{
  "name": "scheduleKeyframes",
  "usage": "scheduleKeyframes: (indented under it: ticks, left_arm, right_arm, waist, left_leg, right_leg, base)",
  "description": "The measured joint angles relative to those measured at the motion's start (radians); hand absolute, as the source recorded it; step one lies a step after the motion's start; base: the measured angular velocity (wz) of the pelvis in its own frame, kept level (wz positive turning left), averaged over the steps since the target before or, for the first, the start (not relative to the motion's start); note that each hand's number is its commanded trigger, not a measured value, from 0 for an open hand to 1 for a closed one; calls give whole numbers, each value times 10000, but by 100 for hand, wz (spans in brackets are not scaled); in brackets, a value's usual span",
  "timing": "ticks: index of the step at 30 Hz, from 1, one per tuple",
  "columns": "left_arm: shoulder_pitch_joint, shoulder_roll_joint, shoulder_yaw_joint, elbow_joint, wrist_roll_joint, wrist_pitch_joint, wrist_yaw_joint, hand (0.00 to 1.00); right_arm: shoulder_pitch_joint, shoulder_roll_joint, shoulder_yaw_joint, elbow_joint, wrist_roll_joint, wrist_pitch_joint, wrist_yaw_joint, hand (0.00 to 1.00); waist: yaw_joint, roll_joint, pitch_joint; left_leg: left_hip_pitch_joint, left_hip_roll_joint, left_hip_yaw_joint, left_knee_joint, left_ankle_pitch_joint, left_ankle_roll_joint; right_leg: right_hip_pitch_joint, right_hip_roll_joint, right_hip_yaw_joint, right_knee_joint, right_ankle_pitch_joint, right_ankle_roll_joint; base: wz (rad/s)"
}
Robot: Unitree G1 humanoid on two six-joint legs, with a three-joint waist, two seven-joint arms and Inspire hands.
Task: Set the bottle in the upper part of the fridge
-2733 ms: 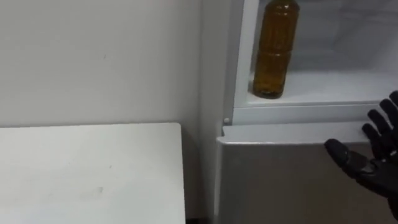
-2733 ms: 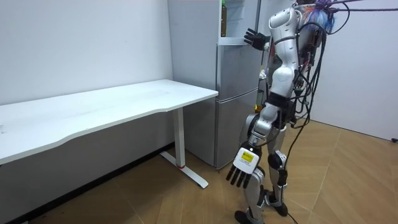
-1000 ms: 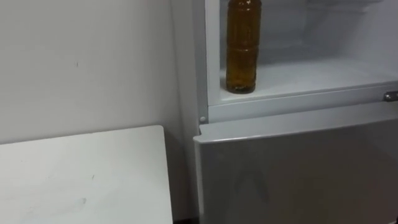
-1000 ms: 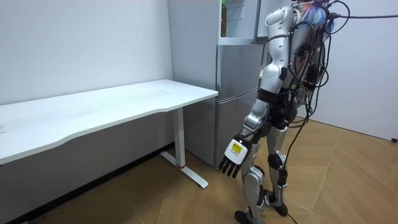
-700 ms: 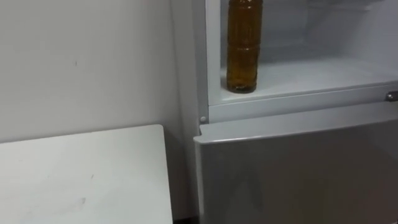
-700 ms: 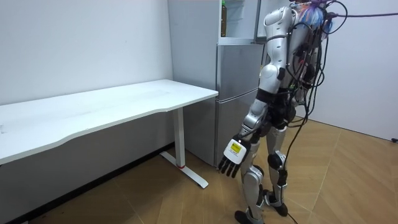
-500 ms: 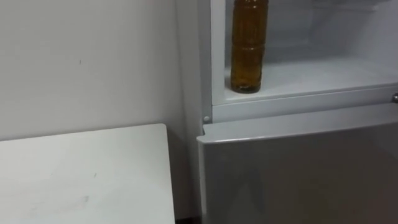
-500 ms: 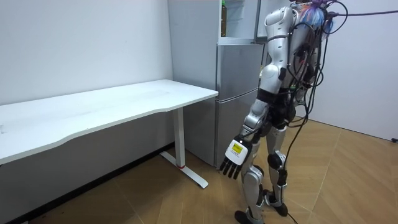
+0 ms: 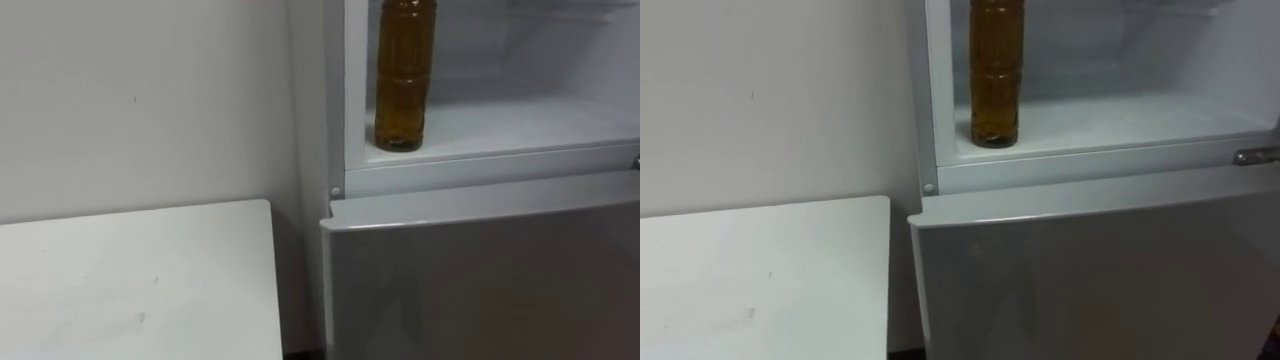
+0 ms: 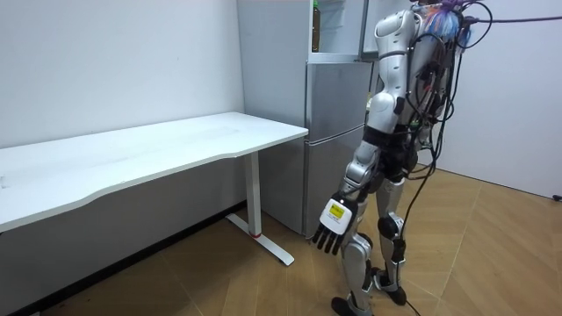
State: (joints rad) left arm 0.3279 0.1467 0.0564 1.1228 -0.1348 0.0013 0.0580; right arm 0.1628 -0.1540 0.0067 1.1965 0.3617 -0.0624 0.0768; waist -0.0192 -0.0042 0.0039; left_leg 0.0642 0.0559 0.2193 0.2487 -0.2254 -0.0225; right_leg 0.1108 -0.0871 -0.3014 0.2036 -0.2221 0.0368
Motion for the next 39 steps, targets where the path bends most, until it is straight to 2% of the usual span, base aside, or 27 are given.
scheduleKeyframes:
  ticks: [7,11,13,16,19,21,23,25,28,31,33,36,39]
  left_arm:
    - [29,-6,3,-4,-23,14,46,0]
    - [51,-9,17,-1,-171,15,67,0]
    - [42,-50,167,0,-280,-10,68,0]
    - [108,-112,740,-20,-279,-95,75,0]
    - [344,-78,1502,-72,-299,-256,162,0]
    - [400,-11,1652,-77,-325,-349,230,0]
    - [418,52,1672,-64,-313,-395,270,0]
    - [367,54,1669,-60,-315,-520,263,0]
    - [400,65,1680,-35,-306,-594,255,0]
    - [466,109,1766,-61,-298,-590,256,0]
    - [605,134,1793,-65,-299,-593,257,0]
    - [744,146,1936,-232,-180,-586,256,0]
    - [747,216,1983,-265,-175,-584,259,0]
  right_arm:
    - [95,7,15,13,741,132,-88,0]
    - [235,-1,-24,-23,1709,196,-281,0]
    - [253,1,-346,-18,2051,203,-383,0]
    - [319,-33,-1477,-303,2616,203,-700,0]
    - [585,-195,-2368,-1524,3645,168,-1284,0]
    - [600,-258,-2811,-2050,4130,135,-1609,0]
    - [608,-337,-3038,-2807,4428,61,-1959,0]
    - [585,-496,-3112,-3292,4623,-170,-2120,0]
    - [595,-490,-3793,-4950,4926,-139,-2780,0]
    - [612,-564,-4200,-6330,5056,-276,-3487,0]
    - [589,-799,-4338,-7319,5064,-374,-4028,0]
    - [584,-964,-4760,-8849,5000,-433,-4804,0]
    - [325,-1327,-5202,-9165,4908,-665,-5297,0]
  waist:
    - [39,-32,-4]
    - [32,-51,-2]
    - [2,-68,0]
    - [-24,-130,-8]
    - [-163,-222,13]
    - [-205,-303,9]
    - [-279,-347,19]
    - [-315,-351,15]
    - [-361,-340,19]
    - [-430,-411,-19]
    - [-573,-453,-38]
    - [-590,-493,-39]
    - [-601,-596,-41]
  left_leg:
    - [19,4,-20,45,-41,-16]
    - [122,19,15,77,-92,-31]
    - [161,19,54,68,-97,-29]
    - [357,18,187,-116,-97,-27]
    - [468,12,269,-167,-114,-26]
    - [463,11,273,-151,-124,-24]
    - [388,22,276,-62,-177,-22]
    - [355,39,279,81,-253,-9]
    - [360,19,314,74,-271,11]
    - [372,13,353,41,-283,10]
    - [348,-3,360,-7,-285,12]
    - [337,0,424,-97,-280,11]
    - [356,-5,429,-92,-280,10]
  right_leg:
    - [46,3,-1,18,-26,9]
    - [109,11,36,36,-45,10]
    - [114,10,85,55,-45,11]
    - [149,21,261,86,-49,17]
    - [197,13,295,94,-60,31]
    - [188,9,308,125,-65,36]
    - [163,6,315,188,-89,44]
    - [145,6,320,190,-90,51]
    - [85,0,435,215,-90,79]
    - [68,1,529,279,-92,84]
    - [41,-15,505,338,-115,108]
    - [-127,-7,576,391,-131,103]
    - [-92,-16,565,375,-131,104]
  base:
    - [0]
    - [-4]
    - [-7]
    - [-14]
    - [-7]
    - [0]
    - [0]
    - [0]
    - [-7]
    - [-3]
    - [0]
    - [-8]
    - [0]
